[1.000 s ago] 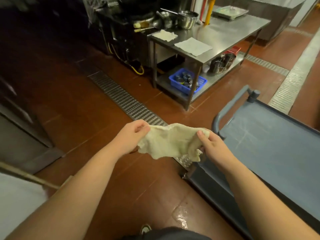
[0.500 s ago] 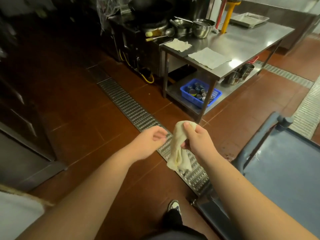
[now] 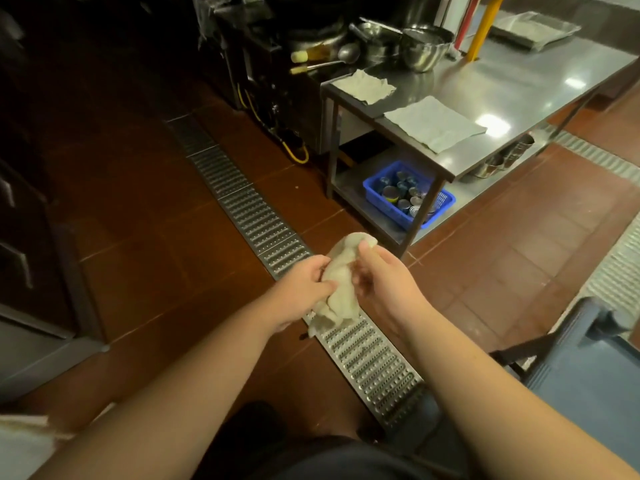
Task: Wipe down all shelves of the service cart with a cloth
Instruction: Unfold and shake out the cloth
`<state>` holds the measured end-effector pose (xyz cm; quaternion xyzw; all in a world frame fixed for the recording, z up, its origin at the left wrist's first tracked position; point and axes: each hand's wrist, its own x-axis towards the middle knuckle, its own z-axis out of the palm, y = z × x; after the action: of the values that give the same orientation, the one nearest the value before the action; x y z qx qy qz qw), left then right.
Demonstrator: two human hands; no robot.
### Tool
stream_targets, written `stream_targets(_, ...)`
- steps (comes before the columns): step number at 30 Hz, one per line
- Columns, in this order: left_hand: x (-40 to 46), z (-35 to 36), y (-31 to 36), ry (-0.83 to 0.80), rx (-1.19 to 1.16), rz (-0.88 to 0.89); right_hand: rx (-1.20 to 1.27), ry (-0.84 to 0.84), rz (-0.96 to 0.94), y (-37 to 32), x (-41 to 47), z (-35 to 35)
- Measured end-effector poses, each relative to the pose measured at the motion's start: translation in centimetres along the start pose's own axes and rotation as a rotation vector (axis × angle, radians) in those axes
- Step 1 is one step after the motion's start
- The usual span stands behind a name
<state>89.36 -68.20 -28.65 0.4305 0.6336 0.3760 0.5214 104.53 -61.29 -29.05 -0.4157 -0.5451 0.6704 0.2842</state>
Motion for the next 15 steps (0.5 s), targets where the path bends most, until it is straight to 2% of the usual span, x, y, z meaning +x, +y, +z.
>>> stream_targets(3, 4.2, -2.1, -0.3, 0.074, -0.16, -0.066, -0.159, 0.085, -0.026, 0.7, 2.8, -0.3)
stream_targets(6, 8.9, -4.7, -0.5, 0.078, -0.253, -0.115, -0.364, 0.042, -0.118, 1.4, 6.3, 0.5)
stream_targets(9, 13.8, -8.0, -0.5, 0.011, -0.31, -0.147, -0.61, -0.042, -0.187, 1.7, 11.7, 1.7)
stream_targets(11, 16.9, -10.2, 0.1, -0.052, -0.343, -0.15, -0.726, -0.038, -0.217, 1.3, 15.9, 2.4)
stream_targets(15, 22.6, -15.4, 1.9, -0.147, -0.276, -0.158, -0.746, 0.047, -0.237, -1.2, 23.3, 4.2)
